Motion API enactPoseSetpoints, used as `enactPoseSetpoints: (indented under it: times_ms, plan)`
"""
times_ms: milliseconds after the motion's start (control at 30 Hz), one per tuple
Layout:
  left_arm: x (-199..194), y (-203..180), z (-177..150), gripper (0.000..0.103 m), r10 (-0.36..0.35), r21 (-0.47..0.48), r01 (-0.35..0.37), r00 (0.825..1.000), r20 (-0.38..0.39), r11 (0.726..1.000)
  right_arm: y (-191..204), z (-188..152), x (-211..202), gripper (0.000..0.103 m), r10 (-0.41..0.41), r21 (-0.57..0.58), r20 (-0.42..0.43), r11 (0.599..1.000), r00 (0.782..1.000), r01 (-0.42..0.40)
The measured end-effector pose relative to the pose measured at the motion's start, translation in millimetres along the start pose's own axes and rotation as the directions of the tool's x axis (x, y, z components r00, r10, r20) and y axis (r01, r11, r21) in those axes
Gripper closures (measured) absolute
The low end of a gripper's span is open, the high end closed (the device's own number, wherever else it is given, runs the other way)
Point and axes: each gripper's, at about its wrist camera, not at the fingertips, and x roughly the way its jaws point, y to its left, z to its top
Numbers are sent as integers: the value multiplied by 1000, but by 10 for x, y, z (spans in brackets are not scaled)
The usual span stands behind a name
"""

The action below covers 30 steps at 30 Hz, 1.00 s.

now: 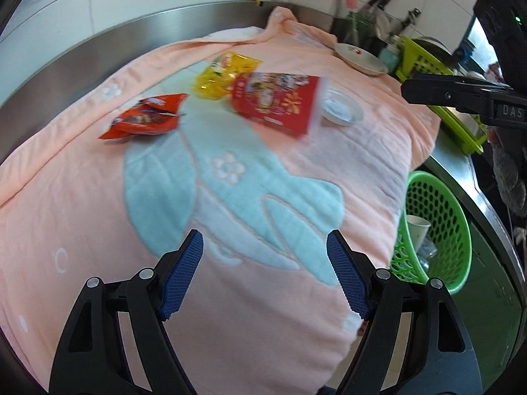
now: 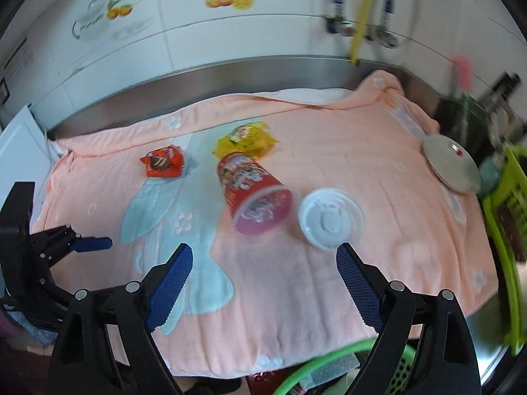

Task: Collect trash
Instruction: 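Move both tools back over the trash on the towel, then grasp the red printed cup with the right tool while the left tool grasps the orange wrapper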

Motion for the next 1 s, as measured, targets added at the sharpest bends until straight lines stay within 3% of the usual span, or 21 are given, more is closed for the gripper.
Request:
enactPoseSetpoints:
  times_ms: [300, 467, 867, 1000]
  plan:
    - [-164, 502, 7, 26, 55, -89, -53, 998, 26, 995, 387, 591, 660, 15, -34, -218, -125, 976, 992, 6]
    - [-246, 772, -62, 26, 85, -145, -80, 996, 29, 986, 514, 760, 1205, 15, -89, -309, -245, 951, 965, 9]
    - [-334, 1259, -2, 26, 136, -238, -124, 990, 37, 963, 528, 813, 1939, 15, -185, -322, -387, 945, 903, 56]
    - [-262, 1371, 177, 26, 123, -289, -108, 992, 34, 951, 506, 731, 1979, 27, -234, -323, -383, 940, 894, 107]
